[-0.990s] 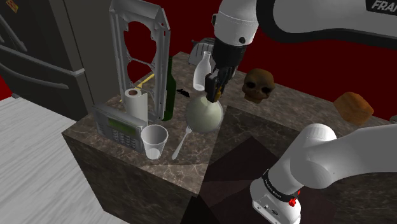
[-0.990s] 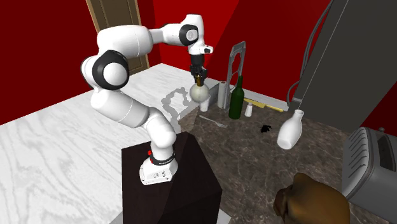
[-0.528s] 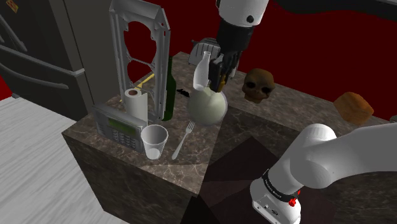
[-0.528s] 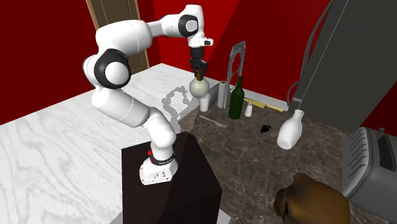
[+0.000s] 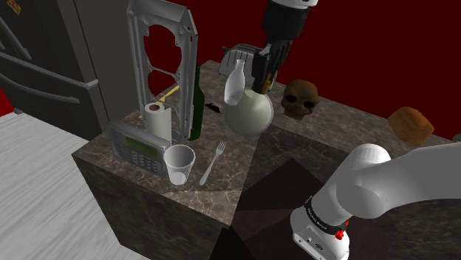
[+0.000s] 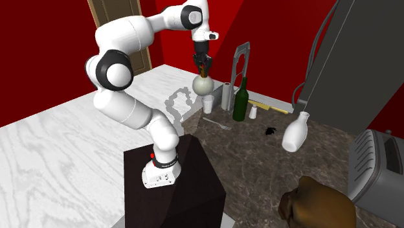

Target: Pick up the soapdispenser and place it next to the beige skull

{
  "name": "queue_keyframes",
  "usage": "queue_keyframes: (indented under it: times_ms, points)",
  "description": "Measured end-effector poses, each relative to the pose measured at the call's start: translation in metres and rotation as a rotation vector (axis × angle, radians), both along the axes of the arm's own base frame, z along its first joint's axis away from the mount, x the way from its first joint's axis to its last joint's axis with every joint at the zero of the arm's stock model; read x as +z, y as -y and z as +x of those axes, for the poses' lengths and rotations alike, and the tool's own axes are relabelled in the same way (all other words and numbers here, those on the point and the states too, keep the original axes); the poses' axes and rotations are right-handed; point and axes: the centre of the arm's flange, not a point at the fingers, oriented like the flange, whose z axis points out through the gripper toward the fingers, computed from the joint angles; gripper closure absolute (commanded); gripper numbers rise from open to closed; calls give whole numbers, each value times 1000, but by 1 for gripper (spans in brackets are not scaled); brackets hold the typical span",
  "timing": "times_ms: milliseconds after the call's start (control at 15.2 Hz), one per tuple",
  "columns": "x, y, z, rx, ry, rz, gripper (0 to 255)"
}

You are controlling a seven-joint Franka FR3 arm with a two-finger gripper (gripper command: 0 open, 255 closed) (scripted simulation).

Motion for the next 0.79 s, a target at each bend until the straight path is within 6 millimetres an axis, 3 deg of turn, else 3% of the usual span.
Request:
queue_keyframes:
  times_ms: [792]
  points:
    - [0,152,-12,0,0,0,255]
